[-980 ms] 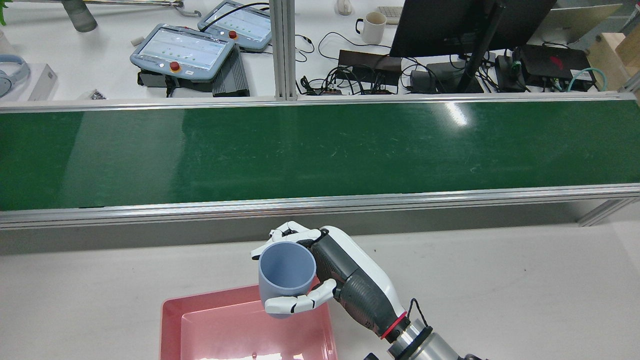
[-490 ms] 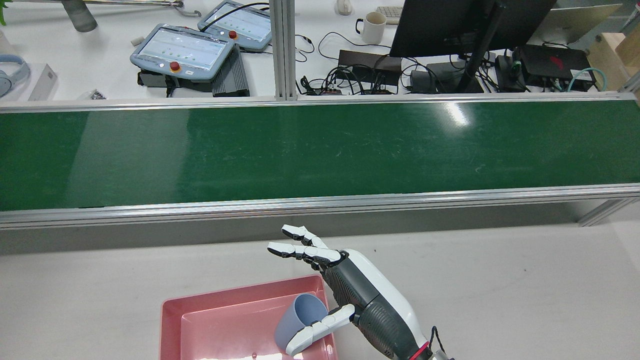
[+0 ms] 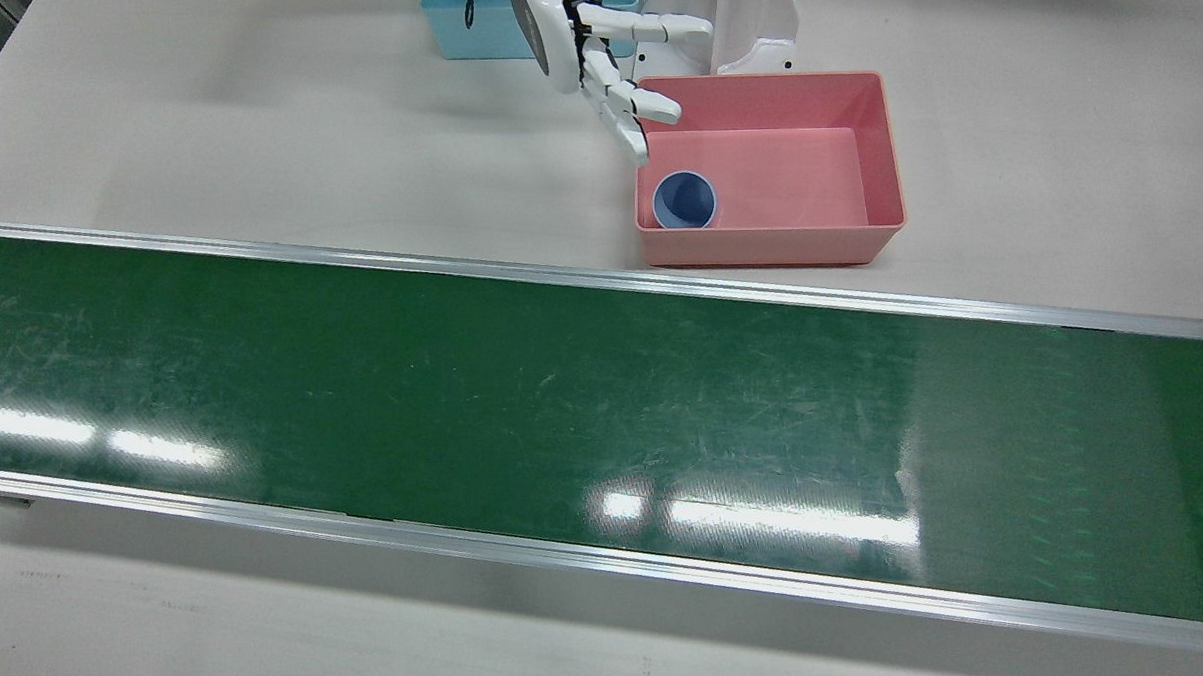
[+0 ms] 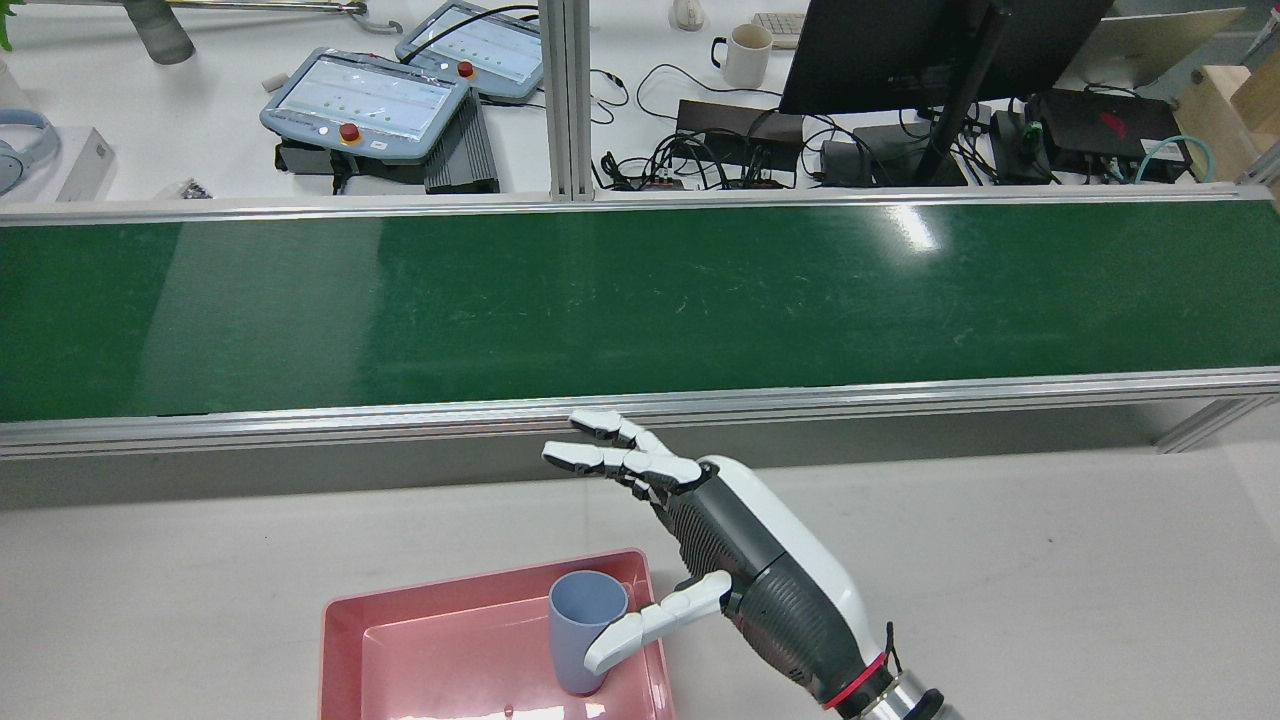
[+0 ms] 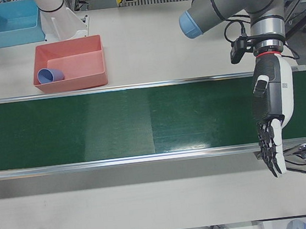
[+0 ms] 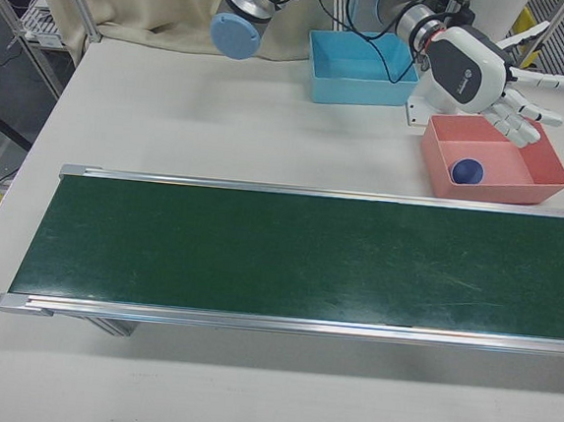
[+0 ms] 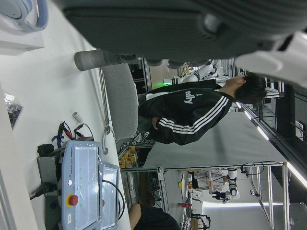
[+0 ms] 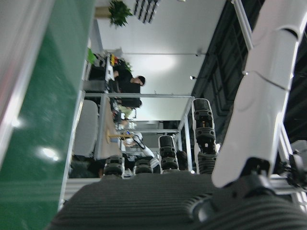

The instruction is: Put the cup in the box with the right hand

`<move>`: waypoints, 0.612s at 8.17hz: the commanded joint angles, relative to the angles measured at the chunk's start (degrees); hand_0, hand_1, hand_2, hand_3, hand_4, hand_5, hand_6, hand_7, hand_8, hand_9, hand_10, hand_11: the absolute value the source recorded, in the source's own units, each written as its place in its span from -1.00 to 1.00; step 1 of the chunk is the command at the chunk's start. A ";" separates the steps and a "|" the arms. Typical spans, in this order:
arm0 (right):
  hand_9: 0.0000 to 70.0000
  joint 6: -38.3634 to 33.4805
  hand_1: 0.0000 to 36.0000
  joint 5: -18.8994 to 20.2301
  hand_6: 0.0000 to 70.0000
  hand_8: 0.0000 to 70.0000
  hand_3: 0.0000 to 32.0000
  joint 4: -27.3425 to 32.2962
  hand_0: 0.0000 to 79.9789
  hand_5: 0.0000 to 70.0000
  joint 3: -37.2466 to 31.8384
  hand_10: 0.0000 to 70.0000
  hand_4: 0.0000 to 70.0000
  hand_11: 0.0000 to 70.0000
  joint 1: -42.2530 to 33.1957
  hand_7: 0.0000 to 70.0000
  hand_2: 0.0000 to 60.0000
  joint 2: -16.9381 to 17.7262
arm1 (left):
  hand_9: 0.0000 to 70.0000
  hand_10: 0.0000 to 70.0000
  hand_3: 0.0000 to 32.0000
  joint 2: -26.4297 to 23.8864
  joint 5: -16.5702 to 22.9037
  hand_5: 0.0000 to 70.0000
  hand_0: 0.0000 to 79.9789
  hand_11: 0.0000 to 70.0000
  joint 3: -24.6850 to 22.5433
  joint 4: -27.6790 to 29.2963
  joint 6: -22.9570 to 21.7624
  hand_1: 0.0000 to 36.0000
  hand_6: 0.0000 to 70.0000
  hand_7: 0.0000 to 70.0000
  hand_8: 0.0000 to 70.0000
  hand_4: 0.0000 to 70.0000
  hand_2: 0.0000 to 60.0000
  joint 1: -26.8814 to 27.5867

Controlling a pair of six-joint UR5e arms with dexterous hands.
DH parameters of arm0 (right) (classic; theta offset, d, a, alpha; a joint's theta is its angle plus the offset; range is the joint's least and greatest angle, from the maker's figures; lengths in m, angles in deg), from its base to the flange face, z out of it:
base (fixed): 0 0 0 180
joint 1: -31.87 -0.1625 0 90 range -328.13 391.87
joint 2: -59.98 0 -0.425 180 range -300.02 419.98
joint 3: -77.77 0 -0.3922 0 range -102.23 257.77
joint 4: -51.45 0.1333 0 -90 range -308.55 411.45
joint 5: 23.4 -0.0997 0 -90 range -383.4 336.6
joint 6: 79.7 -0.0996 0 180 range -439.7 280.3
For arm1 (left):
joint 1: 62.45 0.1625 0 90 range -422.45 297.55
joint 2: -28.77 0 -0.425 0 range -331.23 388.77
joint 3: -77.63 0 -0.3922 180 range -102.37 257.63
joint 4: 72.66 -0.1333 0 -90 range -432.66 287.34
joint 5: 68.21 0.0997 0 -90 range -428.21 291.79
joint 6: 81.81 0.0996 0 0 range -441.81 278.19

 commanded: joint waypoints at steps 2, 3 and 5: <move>-0.62 -1.33 1.00 2.34 -0.67 -0.82 -1.00 -6.12 1.00 -0.55 4.52 -0.78 0.02 -0.53 -28.82 0.02 1.00 8.53 | -1.00 -1.00 -1.00 0.00 0.09 -1.00 -1.00 -1.00 0.00 0.05 0.00 -1.00 -1.00 -1.00 -1.00 -1.00 -1.00 0.00; -0.61 -6.49 1.00 7.05 -0.66 -0.83 -1.00 -10.15 1.00 -0.59 2.08 -0.79 0.09 -0.56 -37.85 0.09 0.94 13.80 | -1.00 -1.00 -1.00 0.00 0.09 -1.00 -1.00 -1.00 0.00 0.05 0.00 -1.00 -1.00 -1.00 -1.00 -1.00 -1.00 0.00; -0.63 -15.47 1.00 28.34 -0.69 -0.85 -1.00 -10.99 1.00 -0.68 -14.90 -0.80 0.05 -0.61 -60.52 0.07 0.10 15.17 | -1.00 -1.00 -1.00 0.00 0.09 -1.00 -1.00 -1.00 0.00 0.05 0.00 -1.00 -1.00 -1.00 -1.00 -1.00 -1.00 0.00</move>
